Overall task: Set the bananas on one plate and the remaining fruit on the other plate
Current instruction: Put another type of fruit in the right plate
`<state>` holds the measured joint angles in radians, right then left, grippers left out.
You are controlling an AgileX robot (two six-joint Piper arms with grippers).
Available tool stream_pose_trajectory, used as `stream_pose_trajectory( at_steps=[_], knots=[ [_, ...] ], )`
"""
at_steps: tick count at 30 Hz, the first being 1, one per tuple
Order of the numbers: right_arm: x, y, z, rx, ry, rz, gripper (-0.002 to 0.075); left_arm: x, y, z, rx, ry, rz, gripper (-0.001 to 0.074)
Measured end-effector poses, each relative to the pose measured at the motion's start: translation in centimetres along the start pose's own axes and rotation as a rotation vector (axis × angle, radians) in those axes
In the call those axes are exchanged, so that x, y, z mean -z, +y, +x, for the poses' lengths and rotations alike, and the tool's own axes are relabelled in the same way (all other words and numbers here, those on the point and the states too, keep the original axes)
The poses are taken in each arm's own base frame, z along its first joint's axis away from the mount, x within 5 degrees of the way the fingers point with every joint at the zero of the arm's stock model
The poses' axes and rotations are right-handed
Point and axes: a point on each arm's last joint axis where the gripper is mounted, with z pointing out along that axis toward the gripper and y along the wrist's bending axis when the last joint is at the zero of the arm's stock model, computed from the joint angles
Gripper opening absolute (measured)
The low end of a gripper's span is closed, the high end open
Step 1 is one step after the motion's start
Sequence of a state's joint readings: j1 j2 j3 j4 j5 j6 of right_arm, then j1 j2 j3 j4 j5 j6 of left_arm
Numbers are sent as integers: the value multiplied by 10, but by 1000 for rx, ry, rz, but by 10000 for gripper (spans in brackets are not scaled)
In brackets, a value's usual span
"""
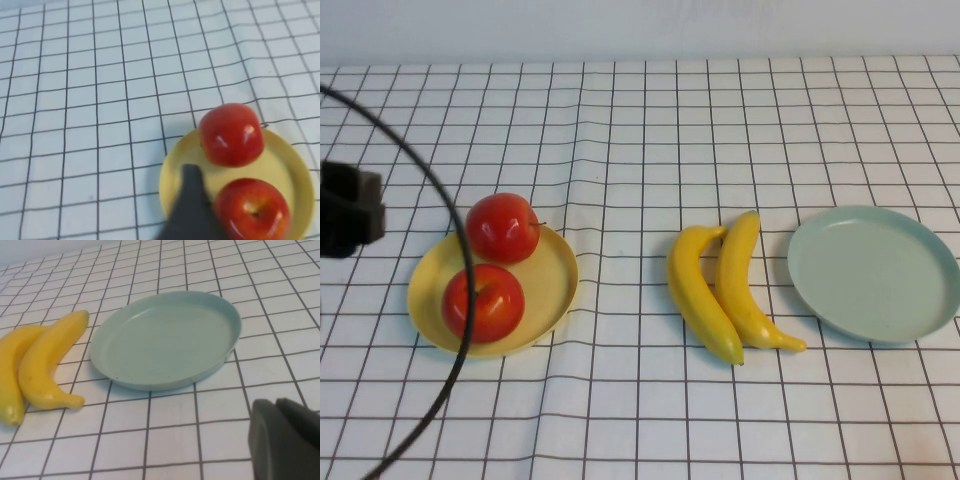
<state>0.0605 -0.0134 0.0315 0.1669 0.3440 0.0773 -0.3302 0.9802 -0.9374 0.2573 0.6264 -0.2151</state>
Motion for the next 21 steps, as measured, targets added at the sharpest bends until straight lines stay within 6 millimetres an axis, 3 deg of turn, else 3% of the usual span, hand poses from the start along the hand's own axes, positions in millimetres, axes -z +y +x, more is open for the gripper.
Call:
stream_pose_trajectory(
  at_steps=[4, 7, 9, 13, 21],
  knots=[
    [0, 0, 0, 0, 0, 0, -15, 42, 4, 33, 70, -84, 32, 178],
    [0, 0, 0, 0, 0, 0, -15, 67, 8, 64, 127, -109, 38, 53],
    [0, 0, 0, 0, 0, 0, -15, 85, 11, 80, 151, -151, 41, 22],
    [0, 0, 0, 0, 0, 0, -15, 102, 14, 107, 156, -197, 33, 2],
    [0, 0, 0, 0, 0, 0, -15, 89, 17, 158, 133, -171, -15, -1]
  ],
)
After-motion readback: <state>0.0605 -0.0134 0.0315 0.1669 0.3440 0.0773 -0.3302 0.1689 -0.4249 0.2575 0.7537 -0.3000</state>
